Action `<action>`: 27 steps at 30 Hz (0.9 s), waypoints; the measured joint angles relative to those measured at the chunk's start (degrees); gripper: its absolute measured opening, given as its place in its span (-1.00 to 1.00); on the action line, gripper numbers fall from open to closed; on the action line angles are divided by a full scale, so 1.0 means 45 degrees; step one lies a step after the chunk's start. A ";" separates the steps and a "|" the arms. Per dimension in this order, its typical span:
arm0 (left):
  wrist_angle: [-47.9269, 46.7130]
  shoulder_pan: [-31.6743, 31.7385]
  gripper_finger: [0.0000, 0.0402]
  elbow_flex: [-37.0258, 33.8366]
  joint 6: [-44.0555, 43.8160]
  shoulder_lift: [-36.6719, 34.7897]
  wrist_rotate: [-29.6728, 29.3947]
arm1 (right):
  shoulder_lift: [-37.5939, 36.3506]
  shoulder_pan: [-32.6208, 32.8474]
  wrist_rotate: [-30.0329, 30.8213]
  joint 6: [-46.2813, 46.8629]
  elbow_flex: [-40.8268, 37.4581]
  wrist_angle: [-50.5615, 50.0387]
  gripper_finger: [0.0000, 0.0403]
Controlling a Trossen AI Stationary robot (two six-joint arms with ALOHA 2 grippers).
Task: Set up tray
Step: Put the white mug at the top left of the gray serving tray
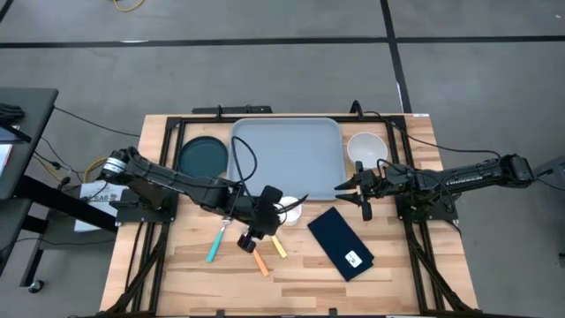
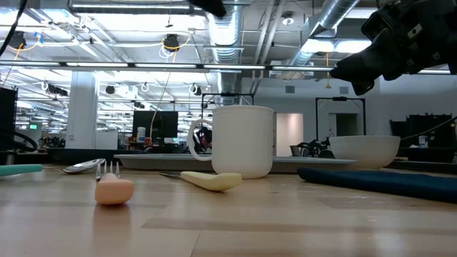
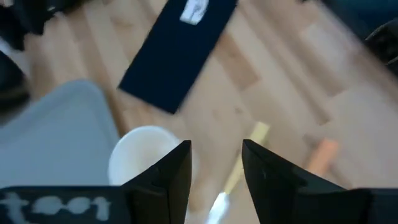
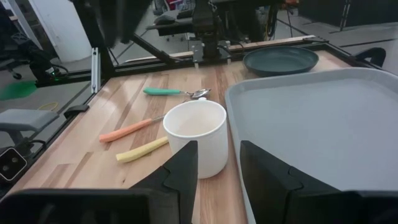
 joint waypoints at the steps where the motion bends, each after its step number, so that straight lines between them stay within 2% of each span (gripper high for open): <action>1: 0.0278 0.0161 -0.34 -0.0199 0.0119 0.0000 -0.0216 | 0.0000 0.0000 0.0000 0.0000 -0.0002 0.0000 -0.44; 5: 0.1782 0.0934 -0.34 -0.1047 -0.0016 0.0003 -0.0494 | -0.0002 0.0000 0.0000 0.0000 0.0000 0.0000 -0.44; 8: 0.2325 0.1507 -0.34 -0.1249 -0.1030 0.0015 -0.0485 | -0.0003 0.0000 0.0000 0.0000 -0.0002 0.0000 -0.44; 13: 0.2217 0.2230 -0.34 -0.1268 -0.2158 0.0010 -0.0377 | -0.0004 0.0000 0.0005 -0.0005 -0.0002 0.0000 -0.44; 17: 0.2167 0.2501 -0.34 -0.1268 -0.2246 0.0035 -0.0379 | -0.0005 0.0000 0.0005 -0.0005 -0.0001 0.0000 -0.44; 23: 0.2155 0.2986 -0.34 -0.1220 -0.2820 0.1045 -0.1250 | 0.0000 0.0000 0.0005 -0.0005 -0.0002 -0.0029 -0.44; 27: 0.2062 0.3168 -0.34 -0.1229 -0.2942 0.1705 -0.0656 | 0.0015 0.0000 0.0005 -0.0005 -0.0002 -0.0039 -0.44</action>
